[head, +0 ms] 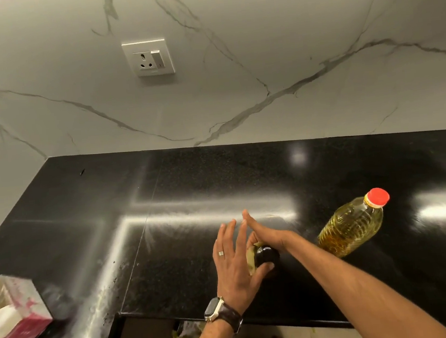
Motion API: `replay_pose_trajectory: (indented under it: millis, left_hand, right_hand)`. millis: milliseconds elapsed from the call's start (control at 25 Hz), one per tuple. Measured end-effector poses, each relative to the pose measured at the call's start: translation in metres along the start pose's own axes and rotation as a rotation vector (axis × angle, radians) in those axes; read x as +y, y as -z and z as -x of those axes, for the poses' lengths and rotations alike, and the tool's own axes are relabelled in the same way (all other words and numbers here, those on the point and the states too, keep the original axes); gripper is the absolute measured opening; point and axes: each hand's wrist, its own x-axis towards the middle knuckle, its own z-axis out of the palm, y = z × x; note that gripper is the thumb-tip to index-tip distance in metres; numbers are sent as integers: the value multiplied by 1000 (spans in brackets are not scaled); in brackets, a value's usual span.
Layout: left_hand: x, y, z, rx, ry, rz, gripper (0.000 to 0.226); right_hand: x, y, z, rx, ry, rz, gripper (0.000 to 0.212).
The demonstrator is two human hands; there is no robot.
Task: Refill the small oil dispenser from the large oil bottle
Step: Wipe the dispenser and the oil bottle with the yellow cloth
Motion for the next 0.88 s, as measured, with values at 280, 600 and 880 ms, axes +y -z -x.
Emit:
replay_pose_trajectory:
  millis: [280,600,880]
  left_hand:
    - [-2,0,-1,-33,15,5,107]
    - [-1,5,-3,-166,-55,33,84]
    - [-3,4,-5,-233,-36,47,86]
  right_hand:
    - [66,-51,31,547,197,-451,91]
    - [54,-109,53,635,164,-1059,96]
    - [29,-95,85,445,75,-1563,92]
